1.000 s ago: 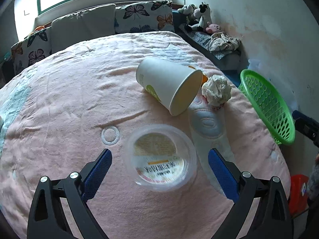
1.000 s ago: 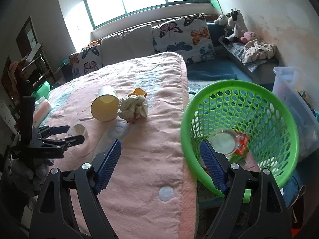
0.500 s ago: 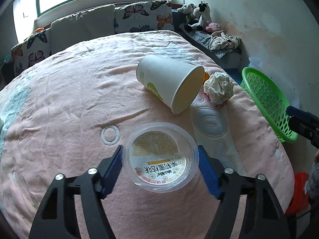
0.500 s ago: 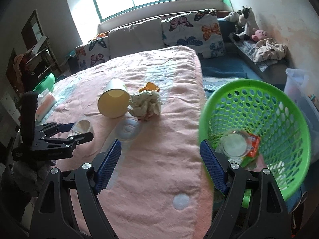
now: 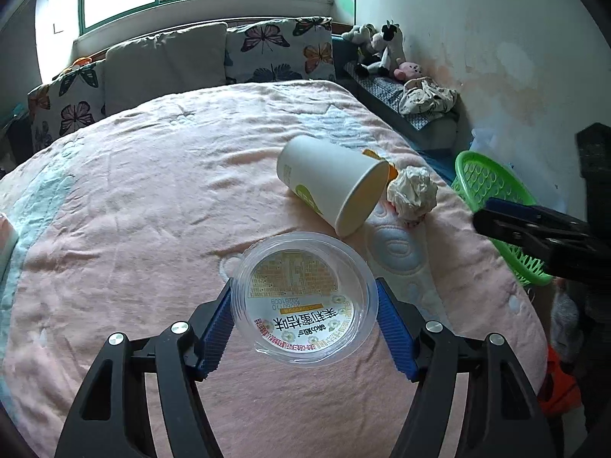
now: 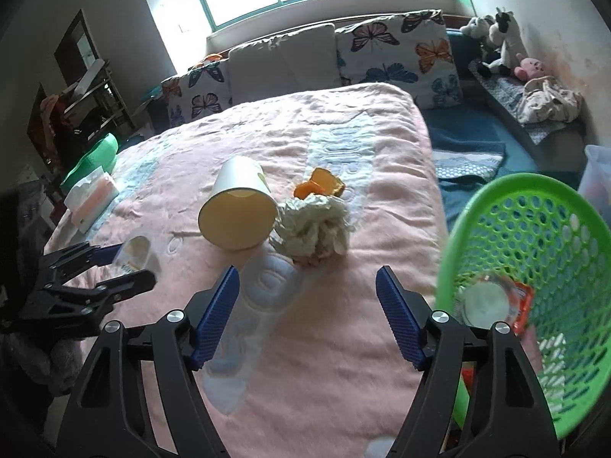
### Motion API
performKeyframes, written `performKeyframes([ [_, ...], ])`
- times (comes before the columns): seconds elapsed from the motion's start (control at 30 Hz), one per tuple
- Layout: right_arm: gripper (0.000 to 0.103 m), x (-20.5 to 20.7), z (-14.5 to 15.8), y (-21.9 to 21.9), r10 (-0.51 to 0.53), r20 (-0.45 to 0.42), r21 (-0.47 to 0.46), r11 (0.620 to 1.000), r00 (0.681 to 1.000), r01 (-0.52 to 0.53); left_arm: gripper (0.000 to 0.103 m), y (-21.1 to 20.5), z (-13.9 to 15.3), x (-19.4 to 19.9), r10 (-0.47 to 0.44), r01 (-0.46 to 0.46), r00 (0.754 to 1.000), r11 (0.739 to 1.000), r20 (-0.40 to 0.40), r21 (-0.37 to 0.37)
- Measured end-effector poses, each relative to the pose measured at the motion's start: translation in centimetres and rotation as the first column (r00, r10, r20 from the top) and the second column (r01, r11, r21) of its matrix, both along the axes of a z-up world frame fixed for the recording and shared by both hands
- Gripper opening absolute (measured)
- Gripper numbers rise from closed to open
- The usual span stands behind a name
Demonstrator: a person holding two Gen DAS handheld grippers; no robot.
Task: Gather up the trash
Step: 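Grasp the clear plastic lid with the left tool, then drop the white tissue ball in the basket with right tool while left carries lid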
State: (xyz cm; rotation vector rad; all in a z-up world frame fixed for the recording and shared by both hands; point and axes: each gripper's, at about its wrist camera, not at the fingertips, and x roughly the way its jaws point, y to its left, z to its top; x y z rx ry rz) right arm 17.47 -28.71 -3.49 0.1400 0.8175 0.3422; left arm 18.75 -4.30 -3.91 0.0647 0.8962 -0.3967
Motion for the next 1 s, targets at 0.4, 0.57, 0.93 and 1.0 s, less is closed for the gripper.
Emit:
performKeyframes([
  [0.4,0.073,4.1,-1.8,1.8,0.030,-0.039,-0.035,0.999,0.999,-0.031,0.067,1.3,0.6,0.2,0.018,-0.018,1.000,1.000,-0.003,-0.017],
  [0.57,0.073,5.2,-2.9,2.1,0.026,-0.063,-0.036,0.999,0.998,-0.029,0.067,1.6,0.4,0.4,0.023,-0.023,1.000,1.000,-0.009,-0.021],
  [0.93,0.058,5.5,-3.4,1.9,0.006,-0.060,-0.026,1.000,0.998,-0.008,0.067,1.7,0.2,0.5,0.026,-0.027,0.999,0.999,-0.020,-0.029],
  [1.0,0.057,5.3,-3.2,1.8,0.004,-0.059,-0.022,1.000,0.998,-0.005,0.067,1.6,0.2,0.4,0.024,-0.025,1.000,0.999,-0.019,-0.031],
])
